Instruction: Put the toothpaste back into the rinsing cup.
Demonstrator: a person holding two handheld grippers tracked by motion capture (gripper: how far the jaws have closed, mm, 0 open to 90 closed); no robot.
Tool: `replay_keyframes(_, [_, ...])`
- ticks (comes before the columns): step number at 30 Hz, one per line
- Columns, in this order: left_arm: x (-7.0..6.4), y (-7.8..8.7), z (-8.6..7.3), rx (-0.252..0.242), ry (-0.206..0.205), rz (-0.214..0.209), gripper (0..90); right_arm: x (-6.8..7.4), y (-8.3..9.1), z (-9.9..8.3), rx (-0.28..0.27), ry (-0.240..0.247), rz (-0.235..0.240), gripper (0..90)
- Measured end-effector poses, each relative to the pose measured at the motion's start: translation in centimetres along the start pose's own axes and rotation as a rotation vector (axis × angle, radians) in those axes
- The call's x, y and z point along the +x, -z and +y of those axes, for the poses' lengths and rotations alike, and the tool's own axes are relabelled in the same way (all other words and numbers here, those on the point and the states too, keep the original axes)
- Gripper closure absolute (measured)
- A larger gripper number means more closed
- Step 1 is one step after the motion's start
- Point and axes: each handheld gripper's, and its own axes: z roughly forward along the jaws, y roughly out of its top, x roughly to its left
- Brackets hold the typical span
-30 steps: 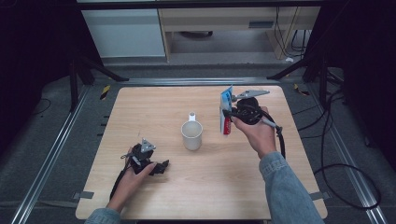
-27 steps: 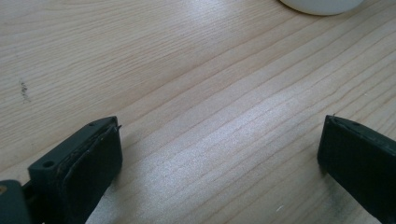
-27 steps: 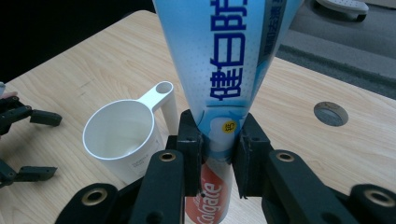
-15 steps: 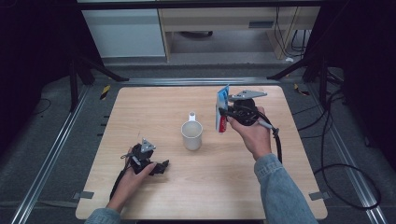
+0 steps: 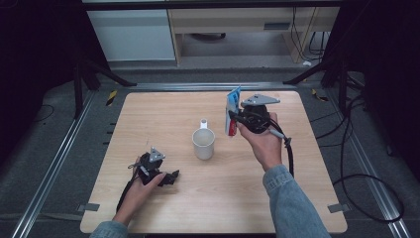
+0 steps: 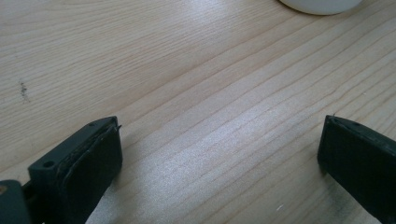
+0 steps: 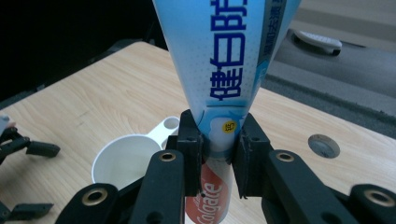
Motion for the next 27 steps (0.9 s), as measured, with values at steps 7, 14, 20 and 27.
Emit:
replay_keyframes(7, [0.0,0.0,0.0,0.000,0.000,0.001,0.0,1.0,0.0,0.7,-0.058,0.008,-0.021,74.9])
replay_keyframes(14, [0.0,0.0,0.0,-0.002,0.002,0.001,0.0,1.9,-0.1,1.4,-0.105,0.009,-0.034,74.9])
replay_keyframes(20, [0.0,0.0,0.0,-0.002,0.000,0.001,0.0,2.4,-0.1,1.8,-0.129,0.012,-0.041,74.9])
replay_keyframes(27, [0.0,0.0,0.0,-0.002,-0.001,0.000,0.0,3.2,-0.3,2.1,-0.145,0.017,-0.037,74.8])
